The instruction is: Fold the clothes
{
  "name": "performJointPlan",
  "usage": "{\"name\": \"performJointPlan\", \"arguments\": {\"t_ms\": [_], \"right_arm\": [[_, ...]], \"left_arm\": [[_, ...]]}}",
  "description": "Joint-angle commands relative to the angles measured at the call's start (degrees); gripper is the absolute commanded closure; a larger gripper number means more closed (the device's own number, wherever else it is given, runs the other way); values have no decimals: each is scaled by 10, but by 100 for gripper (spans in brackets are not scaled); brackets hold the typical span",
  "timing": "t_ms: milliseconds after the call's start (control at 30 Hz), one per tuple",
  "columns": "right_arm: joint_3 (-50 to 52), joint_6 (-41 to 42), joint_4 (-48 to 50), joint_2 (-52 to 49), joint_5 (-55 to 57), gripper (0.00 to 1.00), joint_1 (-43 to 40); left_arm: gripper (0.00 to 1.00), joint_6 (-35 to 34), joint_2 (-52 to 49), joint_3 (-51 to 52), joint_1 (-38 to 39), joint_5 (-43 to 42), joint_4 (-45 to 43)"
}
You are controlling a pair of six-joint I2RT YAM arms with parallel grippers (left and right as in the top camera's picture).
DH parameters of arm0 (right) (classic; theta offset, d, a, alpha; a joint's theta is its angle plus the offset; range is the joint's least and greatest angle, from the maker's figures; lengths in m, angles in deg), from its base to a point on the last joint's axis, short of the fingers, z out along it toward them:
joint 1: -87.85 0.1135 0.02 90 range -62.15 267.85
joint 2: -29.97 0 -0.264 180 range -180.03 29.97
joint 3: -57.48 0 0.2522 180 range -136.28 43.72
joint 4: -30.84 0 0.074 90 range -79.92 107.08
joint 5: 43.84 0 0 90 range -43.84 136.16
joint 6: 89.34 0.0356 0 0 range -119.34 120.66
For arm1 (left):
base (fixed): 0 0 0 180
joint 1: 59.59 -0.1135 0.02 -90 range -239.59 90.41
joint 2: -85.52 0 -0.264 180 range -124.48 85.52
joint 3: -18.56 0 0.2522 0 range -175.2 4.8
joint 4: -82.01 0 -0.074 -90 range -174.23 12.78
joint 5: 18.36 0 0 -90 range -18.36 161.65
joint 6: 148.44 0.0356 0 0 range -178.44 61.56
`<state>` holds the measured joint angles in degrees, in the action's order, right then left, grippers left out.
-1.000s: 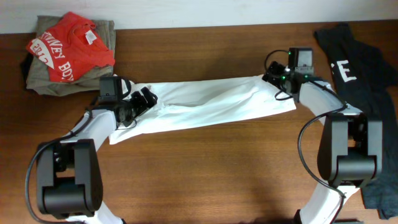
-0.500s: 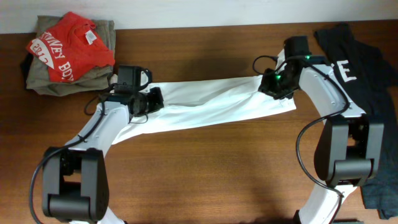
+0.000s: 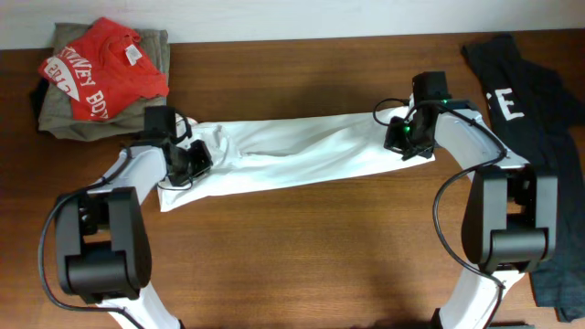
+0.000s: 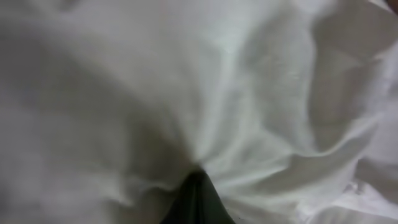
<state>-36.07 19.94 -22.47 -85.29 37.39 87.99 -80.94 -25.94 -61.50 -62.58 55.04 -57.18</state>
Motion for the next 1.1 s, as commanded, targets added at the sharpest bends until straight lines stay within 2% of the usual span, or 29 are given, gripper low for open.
{"name": "performJointPlan", "arguments": {"t_ms": [0,133,233,400,600,633,667,700,767,900,1000,1067], "right_arm": [[5,2,7,-41,20,96,-4],[5,7,-12,-60,21,96,-31],[5,11,-61,-60,52,96,-72],[5,8,-118,-37,52,96,-119],[5,9,-158,79,52,96,-122],[4,8,-155,106,53,96,-122],[2,9,-151,131,61,95,-122],[-1,8,-148,147,66,80,-122],[-2,2,-116,166,106,3,-122],[-2,-44,-54,141,97,1,-161],[-2,-171,-15,101,-88,1,-214],[-2,-174,-14,73,-115,1,-231]], "left_arm": [[99,3,-19,3,-26,22,14],[99,1,-23,3,-31,112,34],[99,-32,-23,1,-35,207,74],[99,-38,-3,-24,-59,209,118],[99,-37,127,-74,-58,209,144],[86,-37,141,-74,-58,209,142],[46,-37,154,-74,-58,209,142],[31,-37,156,-74,-58,209,142],[1,-37,155,-69,-58,209,144],[1,-37,153,-69,-58,209,148],[1,-37,153,-68,-58,209,155],[1,-37,153,-68,-58,205,156]]}}
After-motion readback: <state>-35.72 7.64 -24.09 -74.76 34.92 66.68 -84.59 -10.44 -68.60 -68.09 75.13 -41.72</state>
